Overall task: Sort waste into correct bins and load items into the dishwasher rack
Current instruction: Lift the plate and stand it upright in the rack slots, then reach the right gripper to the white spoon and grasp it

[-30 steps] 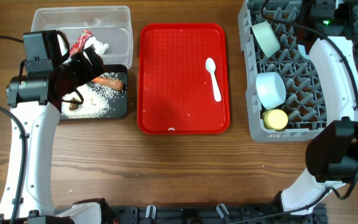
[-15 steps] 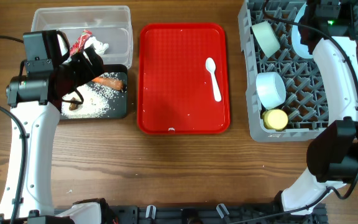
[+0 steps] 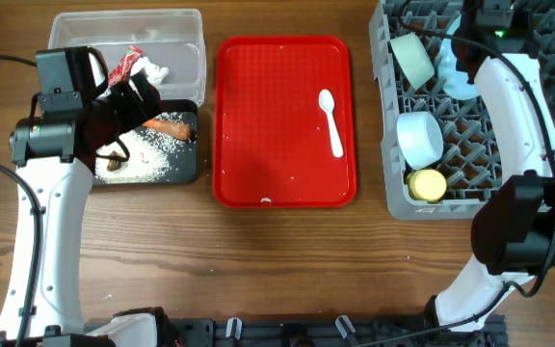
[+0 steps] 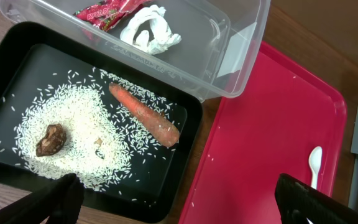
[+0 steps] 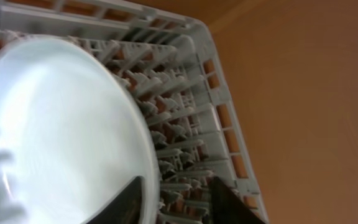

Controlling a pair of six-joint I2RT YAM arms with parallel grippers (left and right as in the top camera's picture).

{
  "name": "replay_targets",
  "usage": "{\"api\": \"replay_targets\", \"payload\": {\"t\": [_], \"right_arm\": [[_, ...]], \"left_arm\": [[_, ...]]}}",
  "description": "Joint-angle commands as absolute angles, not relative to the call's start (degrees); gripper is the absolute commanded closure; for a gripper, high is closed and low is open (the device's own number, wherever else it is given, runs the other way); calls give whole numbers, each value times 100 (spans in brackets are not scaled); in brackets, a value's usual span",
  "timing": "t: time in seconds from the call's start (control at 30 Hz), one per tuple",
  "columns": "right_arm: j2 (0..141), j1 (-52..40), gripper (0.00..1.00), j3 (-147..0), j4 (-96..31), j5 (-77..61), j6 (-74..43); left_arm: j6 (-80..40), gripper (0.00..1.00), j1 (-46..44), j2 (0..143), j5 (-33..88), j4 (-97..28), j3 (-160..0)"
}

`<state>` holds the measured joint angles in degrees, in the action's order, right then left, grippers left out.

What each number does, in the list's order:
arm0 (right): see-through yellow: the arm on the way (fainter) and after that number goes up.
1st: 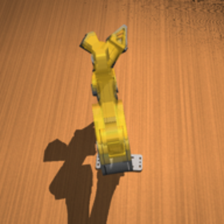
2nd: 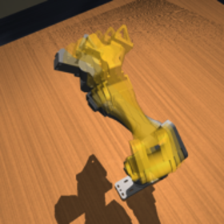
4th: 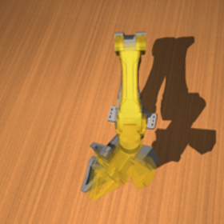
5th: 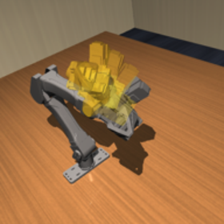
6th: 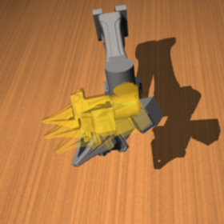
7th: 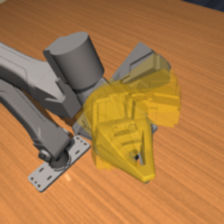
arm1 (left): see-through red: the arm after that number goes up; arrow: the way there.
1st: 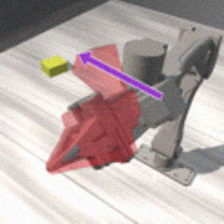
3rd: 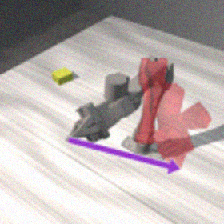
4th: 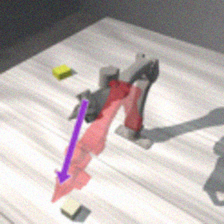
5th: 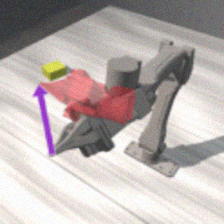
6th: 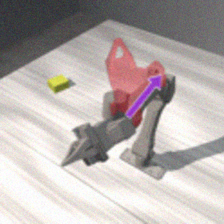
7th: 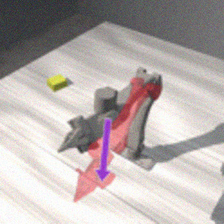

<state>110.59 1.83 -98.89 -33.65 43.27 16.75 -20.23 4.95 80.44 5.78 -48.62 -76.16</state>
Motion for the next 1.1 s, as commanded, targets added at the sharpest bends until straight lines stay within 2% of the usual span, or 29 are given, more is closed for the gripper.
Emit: {"api": "replay_targets", "payload": {"t": [0.0,0.1,0.27,0.4,0.5,0.57,0.63,0.7,0.83,1.07], "right_arm": [[11126,62,56,-9887,-3304,4165,1605],[11118,21,54,-9907,-3197,4169,1590],[10849,-40,45,-9979,-3221,4176,867],[10427,-298,37,-9979,-3428,3642,742],[10127,-613,32,-9979,-3618,2676,731],[10027,-812,32,-9979,-3793,1256,729],[10082,-961,32,-9972,-3986,-1118,729],[10230,-1022,34,-9966,-4049,-2370,510],[10838,-1227,44,-9961,-4195,-2727,-23],[12095,-1428,44,-9961,-4884,-2731,-320]], "left_arm": [[-1990,0,515,7983,528,-4851,-7717],[-1990,0,515,7983,528,-4851,-7717],[-1990,0,515,7983,528,-4851,-7717],[-1992,0,515,7983,528,-4851,-7717],[-1992,0,515,7983,528,-4851,-7717],[-1990,0,515,7983,528,-4851,-7717],[-1992,0,515,7983,528,-4851,-7717],[-1990,0,515,7983,528,-4851,-7717],[-1990,0,515,7983,528,-4851,-7717],[-1992,0,515,7983,528,-4851,-7717]]}}
